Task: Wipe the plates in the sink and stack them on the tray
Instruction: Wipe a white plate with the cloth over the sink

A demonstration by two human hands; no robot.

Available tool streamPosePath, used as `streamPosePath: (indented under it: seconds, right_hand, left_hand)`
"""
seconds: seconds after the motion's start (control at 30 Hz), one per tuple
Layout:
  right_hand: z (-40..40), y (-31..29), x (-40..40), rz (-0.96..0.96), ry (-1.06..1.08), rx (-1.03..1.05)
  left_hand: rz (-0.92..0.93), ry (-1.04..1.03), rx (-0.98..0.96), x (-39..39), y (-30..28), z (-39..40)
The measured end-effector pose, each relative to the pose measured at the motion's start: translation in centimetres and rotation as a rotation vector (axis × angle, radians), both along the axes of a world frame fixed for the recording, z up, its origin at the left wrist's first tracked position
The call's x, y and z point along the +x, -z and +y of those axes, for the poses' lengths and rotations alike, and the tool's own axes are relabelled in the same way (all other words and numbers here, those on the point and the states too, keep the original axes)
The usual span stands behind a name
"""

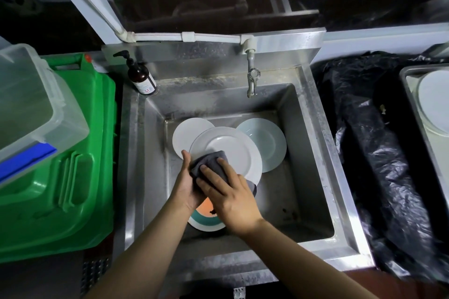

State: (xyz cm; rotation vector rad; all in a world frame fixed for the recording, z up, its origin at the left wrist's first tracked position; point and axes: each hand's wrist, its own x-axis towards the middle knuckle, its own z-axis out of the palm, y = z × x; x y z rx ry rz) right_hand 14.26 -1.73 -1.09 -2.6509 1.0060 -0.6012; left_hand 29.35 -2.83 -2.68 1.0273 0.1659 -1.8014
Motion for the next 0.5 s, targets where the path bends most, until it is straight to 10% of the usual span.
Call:
streamPosePath:
  seconds: [0.5]
  right_hand:
    - [-5.3, 1.2, -3.6, -0.132, 0.435, 0.112]
  left_hand:
    - [-0.064, -0.042, -0.197, 1.4, 0.0, 1.3]
